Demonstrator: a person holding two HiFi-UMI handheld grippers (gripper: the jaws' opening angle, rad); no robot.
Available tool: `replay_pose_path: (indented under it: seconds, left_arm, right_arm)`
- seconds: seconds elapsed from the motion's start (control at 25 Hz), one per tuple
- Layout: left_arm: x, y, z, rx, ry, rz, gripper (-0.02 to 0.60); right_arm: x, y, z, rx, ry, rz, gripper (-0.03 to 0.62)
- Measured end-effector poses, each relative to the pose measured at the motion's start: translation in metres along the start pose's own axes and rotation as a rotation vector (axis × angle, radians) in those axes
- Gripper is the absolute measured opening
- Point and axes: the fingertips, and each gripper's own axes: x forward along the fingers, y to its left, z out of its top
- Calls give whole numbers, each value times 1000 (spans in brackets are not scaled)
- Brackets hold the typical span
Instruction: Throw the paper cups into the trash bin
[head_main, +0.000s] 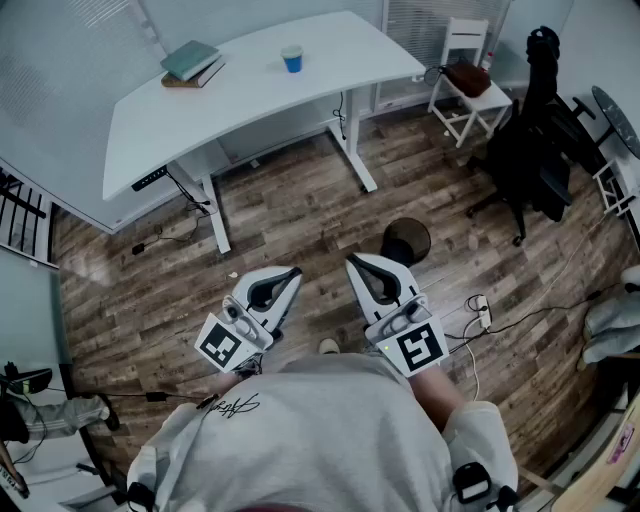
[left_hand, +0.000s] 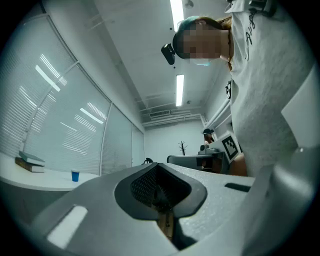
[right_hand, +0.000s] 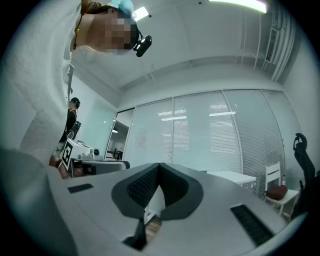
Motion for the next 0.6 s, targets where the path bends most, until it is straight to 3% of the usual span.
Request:
replay_pose_path:
  seconds: [0.6]
  left_arm:
    - [-11, 10, 3, 13, 13, -3, -6]
  right_arm:
    - [11, 8, -6, 6, 44, 6, 11]
